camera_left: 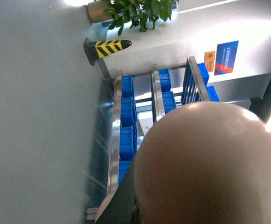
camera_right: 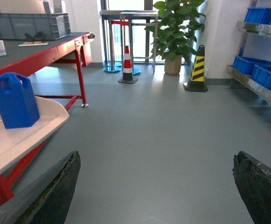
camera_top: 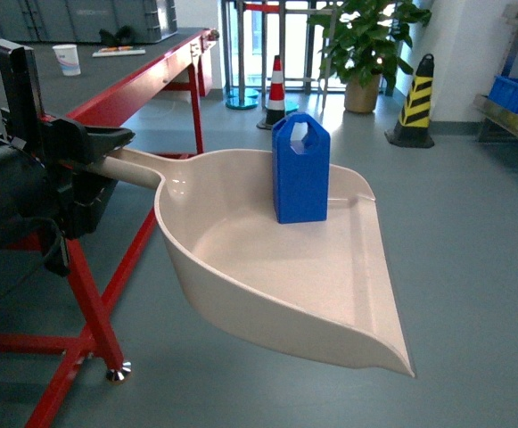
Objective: Place part in tray to right shelf
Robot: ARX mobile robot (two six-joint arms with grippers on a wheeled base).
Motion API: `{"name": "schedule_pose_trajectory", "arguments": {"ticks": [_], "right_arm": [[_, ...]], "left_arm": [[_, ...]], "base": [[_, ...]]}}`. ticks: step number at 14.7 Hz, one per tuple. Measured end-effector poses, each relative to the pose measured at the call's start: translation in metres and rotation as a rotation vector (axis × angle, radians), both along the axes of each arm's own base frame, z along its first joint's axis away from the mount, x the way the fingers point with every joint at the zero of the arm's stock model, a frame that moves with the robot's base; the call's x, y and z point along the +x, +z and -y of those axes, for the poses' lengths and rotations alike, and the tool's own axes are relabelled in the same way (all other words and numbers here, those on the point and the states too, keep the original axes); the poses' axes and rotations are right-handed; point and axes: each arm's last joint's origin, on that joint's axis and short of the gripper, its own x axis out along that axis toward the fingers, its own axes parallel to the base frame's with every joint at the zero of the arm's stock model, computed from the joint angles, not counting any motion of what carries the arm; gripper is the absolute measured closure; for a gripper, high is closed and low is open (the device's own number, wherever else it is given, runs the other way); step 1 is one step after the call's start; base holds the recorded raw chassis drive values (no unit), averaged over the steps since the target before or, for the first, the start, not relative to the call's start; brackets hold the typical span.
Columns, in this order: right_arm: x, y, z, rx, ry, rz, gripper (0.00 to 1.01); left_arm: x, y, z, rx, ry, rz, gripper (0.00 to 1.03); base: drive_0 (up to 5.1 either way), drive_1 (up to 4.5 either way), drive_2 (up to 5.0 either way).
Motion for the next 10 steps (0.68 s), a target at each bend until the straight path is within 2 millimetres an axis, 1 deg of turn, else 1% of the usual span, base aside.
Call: {"name": "schedule_pose_trajectory", "arguments": {"ticks": [10], "right_arm": [[0.0,0.0,0.0,0.0,0.0,0.0,0.03]], "left_arm": [[-0.0001,0.0001,0.0006,0.0,0.0,0.0,0.87]], "base": [[-1.9,-1.92,-1.9]]}}
